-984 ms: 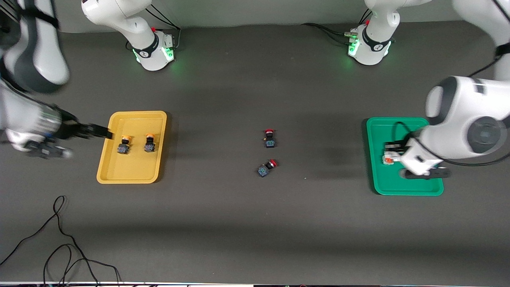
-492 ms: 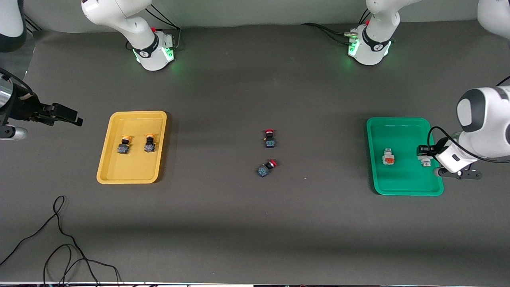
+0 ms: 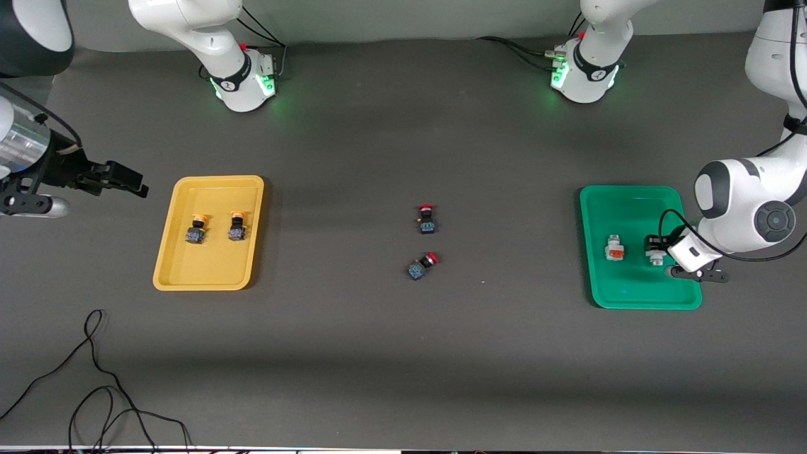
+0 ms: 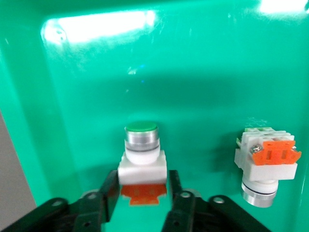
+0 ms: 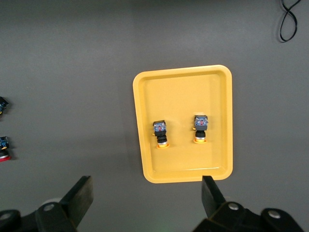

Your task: Place green and yellow buttons in trays

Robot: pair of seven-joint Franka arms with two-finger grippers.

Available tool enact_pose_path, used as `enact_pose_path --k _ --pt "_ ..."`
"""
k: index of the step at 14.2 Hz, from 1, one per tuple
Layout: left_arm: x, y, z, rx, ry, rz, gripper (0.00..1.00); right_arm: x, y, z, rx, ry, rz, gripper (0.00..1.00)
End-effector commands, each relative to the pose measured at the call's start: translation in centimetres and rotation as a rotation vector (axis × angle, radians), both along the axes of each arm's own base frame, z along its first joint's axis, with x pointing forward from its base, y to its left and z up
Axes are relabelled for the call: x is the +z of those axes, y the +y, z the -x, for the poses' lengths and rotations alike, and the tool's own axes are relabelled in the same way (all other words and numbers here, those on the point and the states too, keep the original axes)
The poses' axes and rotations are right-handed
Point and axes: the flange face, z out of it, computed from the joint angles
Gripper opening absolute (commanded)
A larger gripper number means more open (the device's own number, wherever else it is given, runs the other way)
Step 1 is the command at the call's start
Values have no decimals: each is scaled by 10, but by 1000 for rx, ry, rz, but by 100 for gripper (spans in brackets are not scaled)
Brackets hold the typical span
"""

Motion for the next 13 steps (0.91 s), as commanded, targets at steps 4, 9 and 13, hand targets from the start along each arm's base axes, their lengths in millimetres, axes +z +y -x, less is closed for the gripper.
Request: enact_pose_path --k 4,9,13 --pt "91 18 -22 -29 53 -51 100 13 7 10 -24 -32 11 100" --pt "241 20 -19 1 89 -34 100 2 23 14 -38 24 22 100" --pt "338 -13 3 20 51 25 100 3 20 8 -41 15 17 100"
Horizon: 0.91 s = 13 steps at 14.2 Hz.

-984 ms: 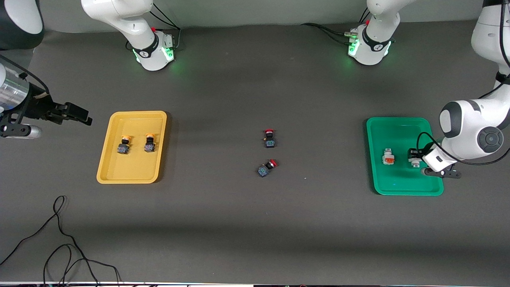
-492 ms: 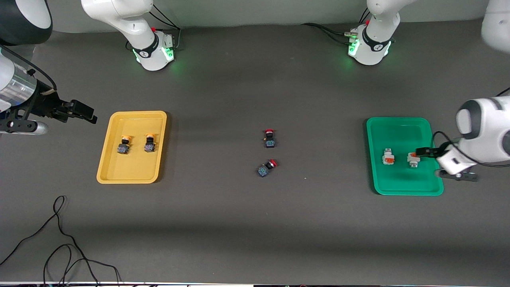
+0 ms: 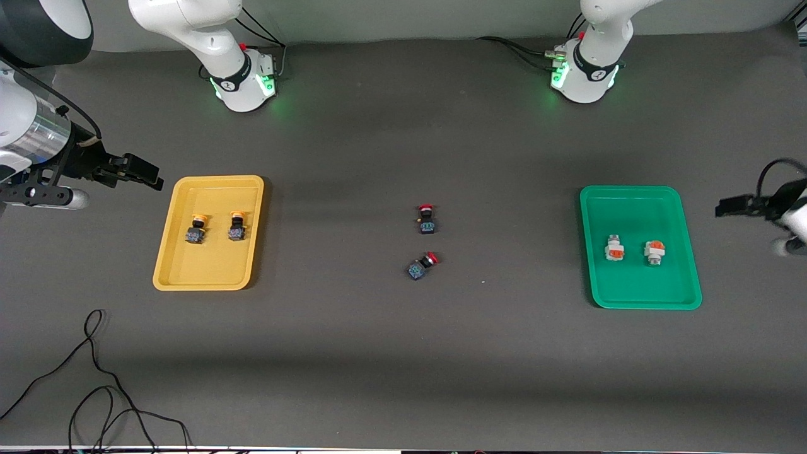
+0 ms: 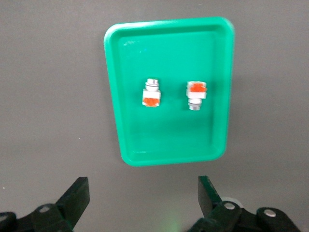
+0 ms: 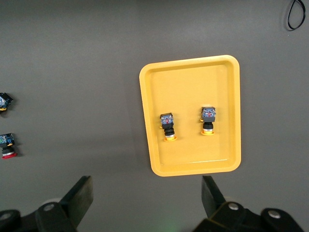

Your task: Place green and yellow buttons in trays

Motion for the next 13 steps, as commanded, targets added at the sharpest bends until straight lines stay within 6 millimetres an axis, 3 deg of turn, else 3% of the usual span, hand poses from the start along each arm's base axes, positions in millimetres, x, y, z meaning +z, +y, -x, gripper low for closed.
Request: enact_pose_path --k 1,6,10,13 --pt "52 -35 17 -35 -15 18 100 1 1 -1 -16 -2 16 100" --pt "88 -121 29 -6 -44 -12 100 16 -7 -4 -23 -35 19 100" --pt "109 -153 37 -3 -48 -7 100 25 -7 -10 -26 -56 21 100" --pt "117 -154 38 0 -52 -4 100 21 -10 -14 -33 -55 18 100"
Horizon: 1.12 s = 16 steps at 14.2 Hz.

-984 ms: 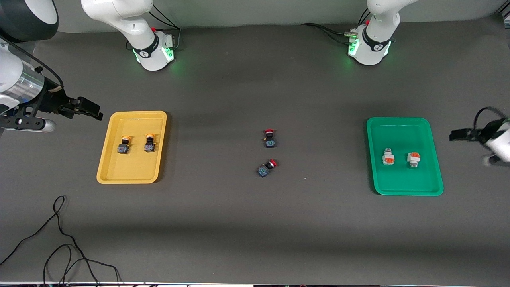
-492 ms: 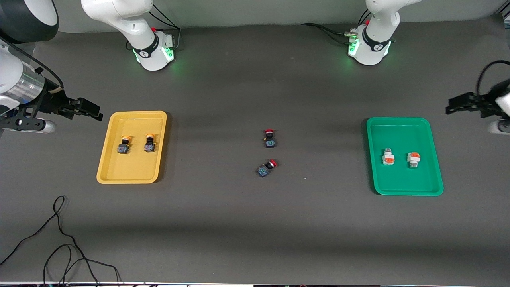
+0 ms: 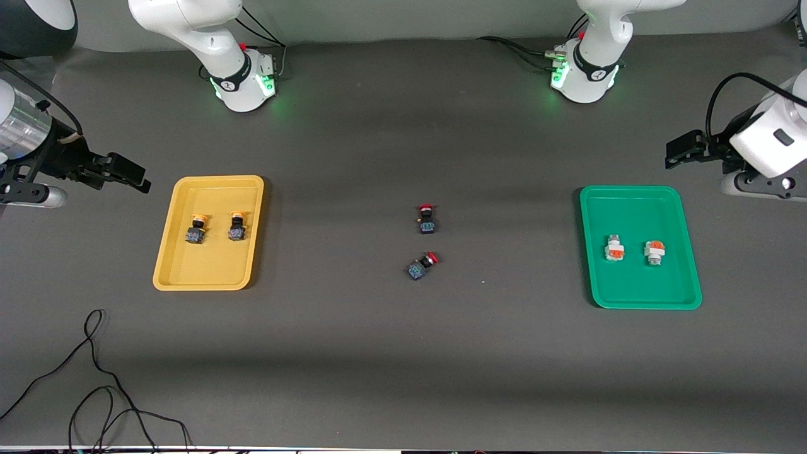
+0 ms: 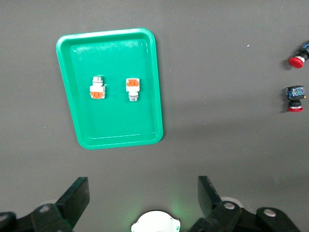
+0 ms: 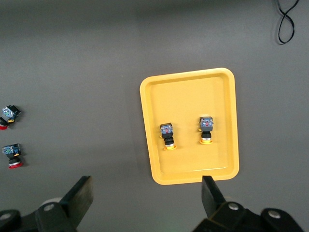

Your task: Place green and yellow buttons in trays

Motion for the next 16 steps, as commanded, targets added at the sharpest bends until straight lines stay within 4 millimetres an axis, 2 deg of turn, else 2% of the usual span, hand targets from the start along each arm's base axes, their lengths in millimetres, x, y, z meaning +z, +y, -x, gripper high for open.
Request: enact_pose_path --k 1,4,7,12,16 --pt "11 1 4 21 2 11 100 4 -1 -11 -19 -15 18 100" --pt "8 3 4 20 11 8 100 10 1 -27 -30 -37 20 100" --pt "7 3 5 18 13 -8 100 3 4 -34 -25 -22 21 100" --pt "6 3 3 15 9 -10 100 4 10 -33 -13 -22 20 100" --pt "5 5 2 8 5 -25 100 16 5 -25 -17 -20 16 100"
